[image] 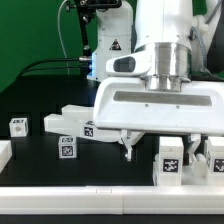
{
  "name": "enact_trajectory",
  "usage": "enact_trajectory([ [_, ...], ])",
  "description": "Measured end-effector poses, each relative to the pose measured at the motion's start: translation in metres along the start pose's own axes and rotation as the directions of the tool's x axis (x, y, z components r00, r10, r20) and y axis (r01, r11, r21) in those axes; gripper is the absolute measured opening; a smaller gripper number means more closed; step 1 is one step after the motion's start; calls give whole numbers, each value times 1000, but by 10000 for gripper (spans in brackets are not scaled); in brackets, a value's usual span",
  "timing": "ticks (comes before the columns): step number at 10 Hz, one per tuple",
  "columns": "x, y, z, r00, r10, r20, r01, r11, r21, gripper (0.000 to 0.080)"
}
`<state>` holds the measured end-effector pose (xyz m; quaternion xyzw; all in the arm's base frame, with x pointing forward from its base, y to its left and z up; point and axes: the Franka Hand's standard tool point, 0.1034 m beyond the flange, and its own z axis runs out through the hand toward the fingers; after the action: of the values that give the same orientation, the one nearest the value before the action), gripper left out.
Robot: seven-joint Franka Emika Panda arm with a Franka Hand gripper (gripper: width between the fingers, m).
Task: Assemble chair
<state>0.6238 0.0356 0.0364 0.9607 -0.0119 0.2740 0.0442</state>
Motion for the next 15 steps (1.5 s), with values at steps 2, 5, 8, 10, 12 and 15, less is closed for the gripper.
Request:
enact_trajectory([
  [2, -6, 3, 8, 1000, -1, 8, 1, 1000, -7, 649],
  [5, -11, 0, 16, 1000, -6, 23, 6, 1000, -6, 649],
  [8, -11, 1, 16, 1000, -6, 23, 6, 1000, -6, 373],
  [10, -12, 1, 16, 1000, -6, 24, 6, 1000, -6, 102],
  [12, -11, 1, 16, 1000, -6, 23, 6, 1000, -6, 35],
  [15, -11, 1, 16, 1000, -6, 23, 6, 1000, -6, 35],
])
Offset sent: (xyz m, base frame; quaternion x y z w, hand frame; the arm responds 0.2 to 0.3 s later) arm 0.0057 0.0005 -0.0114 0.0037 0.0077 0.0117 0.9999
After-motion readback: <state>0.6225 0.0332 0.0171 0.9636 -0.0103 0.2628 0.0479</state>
